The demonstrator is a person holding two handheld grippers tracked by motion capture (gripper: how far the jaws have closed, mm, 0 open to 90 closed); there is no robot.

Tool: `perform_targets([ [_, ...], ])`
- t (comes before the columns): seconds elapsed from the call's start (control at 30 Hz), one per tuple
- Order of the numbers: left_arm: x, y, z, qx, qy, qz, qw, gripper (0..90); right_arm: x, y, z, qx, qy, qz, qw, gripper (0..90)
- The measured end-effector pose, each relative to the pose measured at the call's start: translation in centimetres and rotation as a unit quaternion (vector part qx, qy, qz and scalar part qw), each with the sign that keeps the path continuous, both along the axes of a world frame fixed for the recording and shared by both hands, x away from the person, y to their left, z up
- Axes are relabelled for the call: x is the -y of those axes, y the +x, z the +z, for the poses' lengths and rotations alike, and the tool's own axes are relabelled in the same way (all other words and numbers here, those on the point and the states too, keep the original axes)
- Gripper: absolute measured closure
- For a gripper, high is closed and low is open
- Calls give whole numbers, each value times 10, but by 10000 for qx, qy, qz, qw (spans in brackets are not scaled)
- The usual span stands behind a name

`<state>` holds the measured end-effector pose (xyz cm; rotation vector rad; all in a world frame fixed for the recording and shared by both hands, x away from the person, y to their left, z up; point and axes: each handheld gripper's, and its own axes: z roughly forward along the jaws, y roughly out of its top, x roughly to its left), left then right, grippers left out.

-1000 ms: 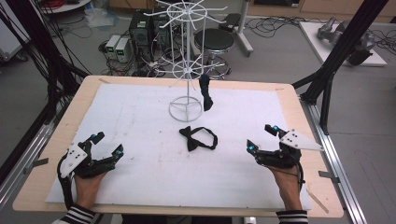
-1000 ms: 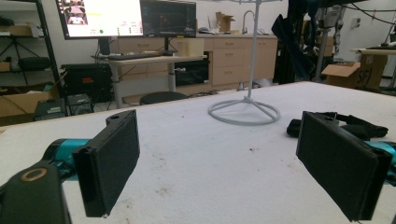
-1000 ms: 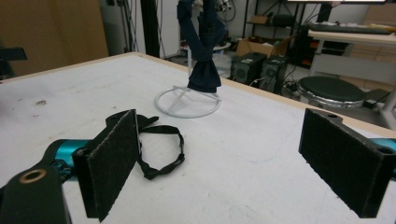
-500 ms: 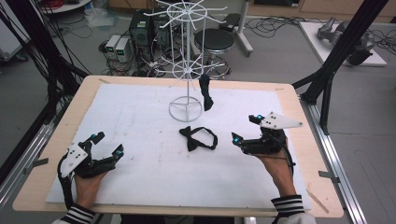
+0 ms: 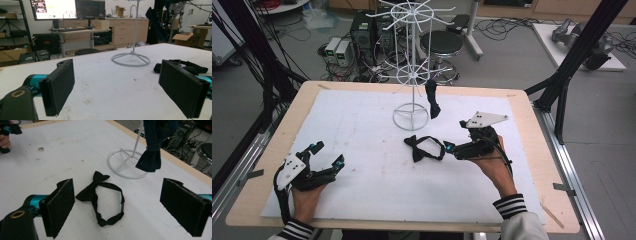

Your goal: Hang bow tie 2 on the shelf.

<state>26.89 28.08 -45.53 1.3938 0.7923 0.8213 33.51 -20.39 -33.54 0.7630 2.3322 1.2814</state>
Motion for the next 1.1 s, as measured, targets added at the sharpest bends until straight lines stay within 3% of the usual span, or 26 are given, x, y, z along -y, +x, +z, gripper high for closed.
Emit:
perform_targets([
  [0.47, 0, 0, 0, -24, 14, 5, 10000, 139, -34, 23, -2, -211, -392, 430, 9981, 118],
  [1.1, 1, 1, 0, -61, 6, 145, 9999, 139, -71, 38, -17, -427, -698, 626, 9947, 118],
])
